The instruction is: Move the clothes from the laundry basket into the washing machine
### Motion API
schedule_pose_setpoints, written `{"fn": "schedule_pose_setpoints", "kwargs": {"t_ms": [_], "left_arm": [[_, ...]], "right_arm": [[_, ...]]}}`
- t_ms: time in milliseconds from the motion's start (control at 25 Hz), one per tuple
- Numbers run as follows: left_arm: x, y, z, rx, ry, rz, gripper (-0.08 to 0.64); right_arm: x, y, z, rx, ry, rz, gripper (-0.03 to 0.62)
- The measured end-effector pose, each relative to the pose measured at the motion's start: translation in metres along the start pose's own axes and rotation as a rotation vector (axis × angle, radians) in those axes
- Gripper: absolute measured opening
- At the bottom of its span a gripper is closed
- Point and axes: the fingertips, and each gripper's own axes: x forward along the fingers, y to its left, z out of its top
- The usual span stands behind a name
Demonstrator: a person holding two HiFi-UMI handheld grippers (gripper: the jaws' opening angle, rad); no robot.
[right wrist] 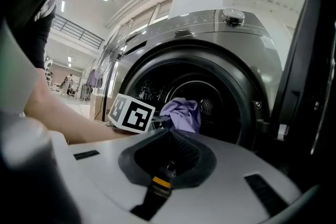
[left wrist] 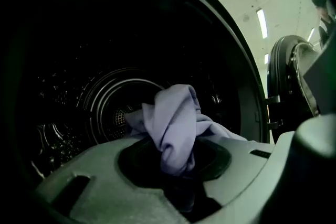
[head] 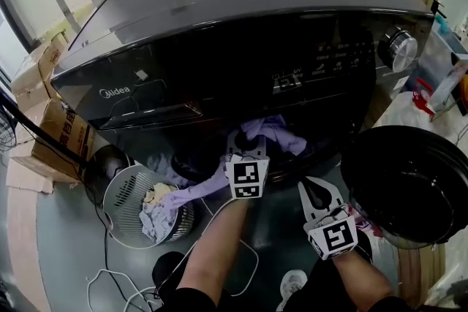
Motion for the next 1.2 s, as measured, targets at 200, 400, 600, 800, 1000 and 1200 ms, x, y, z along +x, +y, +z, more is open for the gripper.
{"fn": "schedule_pose_setpoints", "kwargs": {"t_ms": [200,400,600,800,1000,1200], "left_arm": [[0.021,0.013,-0.023,0.007,0.015,0.045,0.109],[0.05,0.034,-0.048,-0.024,0.086,0.101,0.112],[0.078,0.05,-0.074,-0.083,0.21,0.12,0.152],[0.068,0.025,-0.064,-0.038,0.166,0.03,0.29],[0.037,0.0,-0.034,0.037,0.077,-0.01,0.308],[0.009,-0.014,-0.032,0.033,0.107,-0.066,0.308]], "right_arm": [[0.031,-0.018,-0.012,0.026,0.004,-0.053,0.011],[0.046,-0.026,-0.019,0.029,0.003,-0.078,0.011],[0.05,-0.028,-0.021,0.016,0.004,-0.075,0.011],[0.051,-0.027,-0.019,0.013,0.001,-0.068,0.011],[0.05,-0.021,-0.003,0.01,-0.035,-0.058,0.011],[0.051,-0.014,0.001,0.048,-0.029,-0.035,0.011]]}}
